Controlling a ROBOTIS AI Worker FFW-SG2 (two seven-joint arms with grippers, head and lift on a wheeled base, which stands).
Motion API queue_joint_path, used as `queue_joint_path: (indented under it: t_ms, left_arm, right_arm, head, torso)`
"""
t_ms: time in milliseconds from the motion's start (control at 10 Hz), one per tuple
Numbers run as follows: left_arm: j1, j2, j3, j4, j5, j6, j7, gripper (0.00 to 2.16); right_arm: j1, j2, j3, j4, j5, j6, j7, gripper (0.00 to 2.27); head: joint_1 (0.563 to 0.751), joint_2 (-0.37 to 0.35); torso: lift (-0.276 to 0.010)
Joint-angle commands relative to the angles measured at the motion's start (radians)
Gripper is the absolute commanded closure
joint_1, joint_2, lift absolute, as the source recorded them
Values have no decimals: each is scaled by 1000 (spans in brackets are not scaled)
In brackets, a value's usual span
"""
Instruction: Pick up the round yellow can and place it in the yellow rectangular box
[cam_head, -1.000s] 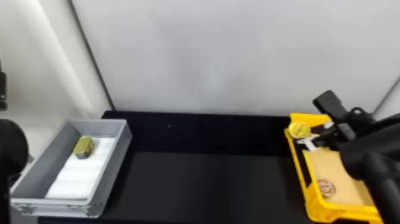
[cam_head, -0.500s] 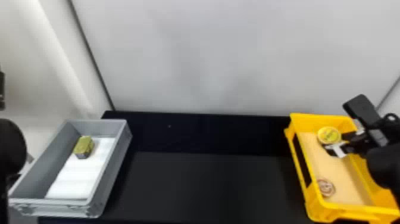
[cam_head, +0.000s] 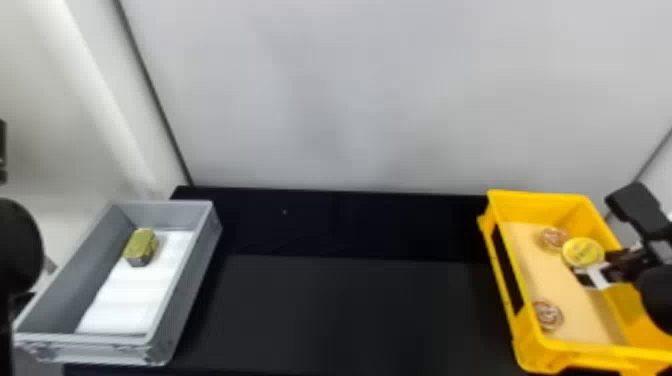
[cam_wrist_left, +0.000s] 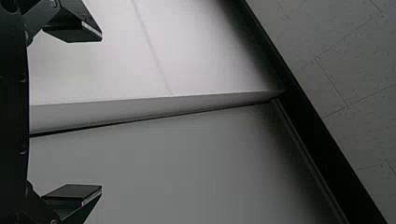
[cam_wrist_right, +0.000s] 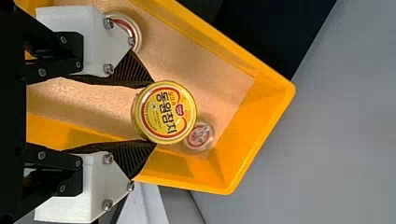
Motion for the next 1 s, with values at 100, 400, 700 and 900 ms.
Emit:
queue_joint_path:
  t_ms: [100,400,700,900]
  left_arm:
    - [3,1,-1,2,0,-1,0,128]
    - [2,1,-2,3,0,-4,0,127]
    - [0,1,-7,3,0,-6,0,127]
    - [0,3,-7,3,0,-7,0,127]
  right_arm:
    - [-60,8,-19,188,-115,-46,-83,671]
    - [-119,7,-13,313,-270,-82,-217,671]
    - [-152,5,-8,388,-342,-98,-281,671]
    - [-157,5,-6,414,-382,-104,-315,670]
  head:
    - [694,54]
    - [694,54]
    - [694,54]
    - [694,54]
  torso:
    - [-3]
    - [-3]
    - [-3]
    - [-3]
